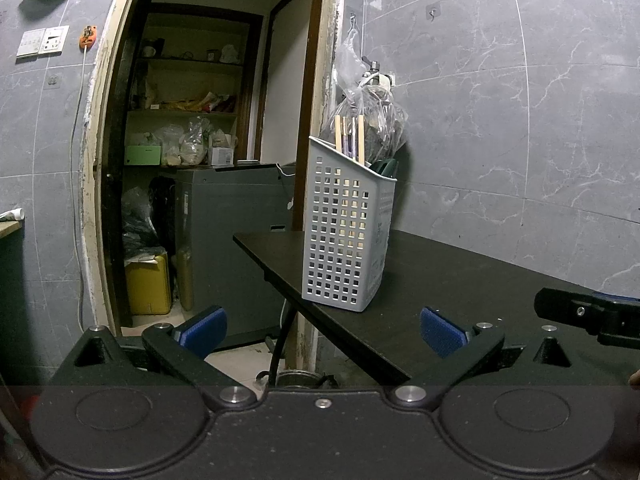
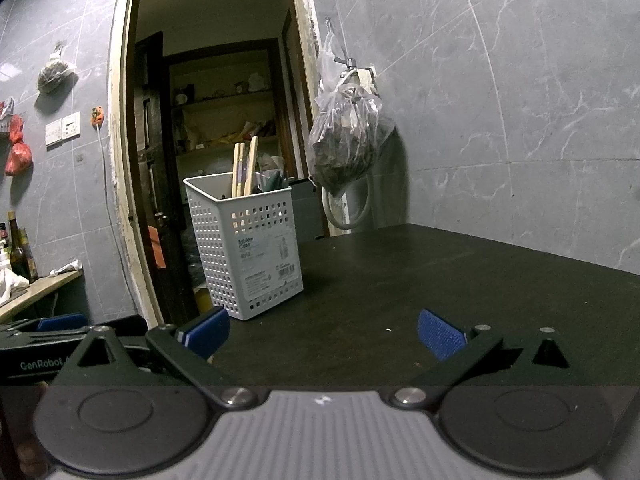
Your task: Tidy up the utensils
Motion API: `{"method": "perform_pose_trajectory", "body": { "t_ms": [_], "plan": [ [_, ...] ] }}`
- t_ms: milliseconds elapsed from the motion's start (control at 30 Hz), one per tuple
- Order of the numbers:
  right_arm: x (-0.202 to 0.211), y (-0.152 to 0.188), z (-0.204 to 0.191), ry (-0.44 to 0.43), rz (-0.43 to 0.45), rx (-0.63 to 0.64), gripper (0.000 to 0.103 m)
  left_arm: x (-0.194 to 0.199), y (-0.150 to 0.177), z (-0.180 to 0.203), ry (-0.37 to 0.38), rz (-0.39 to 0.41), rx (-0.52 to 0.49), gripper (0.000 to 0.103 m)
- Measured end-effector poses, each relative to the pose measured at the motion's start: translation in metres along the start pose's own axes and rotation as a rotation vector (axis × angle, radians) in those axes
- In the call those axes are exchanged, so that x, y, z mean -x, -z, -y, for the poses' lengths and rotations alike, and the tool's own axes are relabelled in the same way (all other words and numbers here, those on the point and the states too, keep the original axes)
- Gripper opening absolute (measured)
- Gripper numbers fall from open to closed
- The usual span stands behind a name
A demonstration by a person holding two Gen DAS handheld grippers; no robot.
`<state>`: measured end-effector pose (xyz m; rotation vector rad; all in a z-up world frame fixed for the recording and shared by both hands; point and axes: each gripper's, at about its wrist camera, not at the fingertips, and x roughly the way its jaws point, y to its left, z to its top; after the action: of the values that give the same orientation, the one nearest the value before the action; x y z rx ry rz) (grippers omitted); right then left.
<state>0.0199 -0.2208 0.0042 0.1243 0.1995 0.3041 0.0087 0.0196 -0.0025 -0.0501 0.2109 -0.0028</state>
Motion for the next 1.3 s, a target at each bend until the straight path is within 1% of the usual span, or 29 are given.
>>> {"method": "perform_pose_trajectory", "body": {
  "t_ms": [667, 900, 1300],
  "plan": [
    [0.001, 0.001, -0.0014, -0.004, -0.004, 0.002, 0.103, -0.001, -0.0007, -0.0003, 0.0, -0.002, 0.002, 0.102],
    [0.0009, 0.0014, -0.0018, -0.005, -0.006, 0.002, 0.103, -0.0061, 0.0013, -0.0019, 0.012, -0.051, 0.021, 0.102],
    [0.0012, 0.0031, -0.0012, -0.014, -0.016, -0.005, 0.103, -0.0071, 0.0011, -0.0011, 0.018, -0.06, 0.007, 0.102]
  ]
}}
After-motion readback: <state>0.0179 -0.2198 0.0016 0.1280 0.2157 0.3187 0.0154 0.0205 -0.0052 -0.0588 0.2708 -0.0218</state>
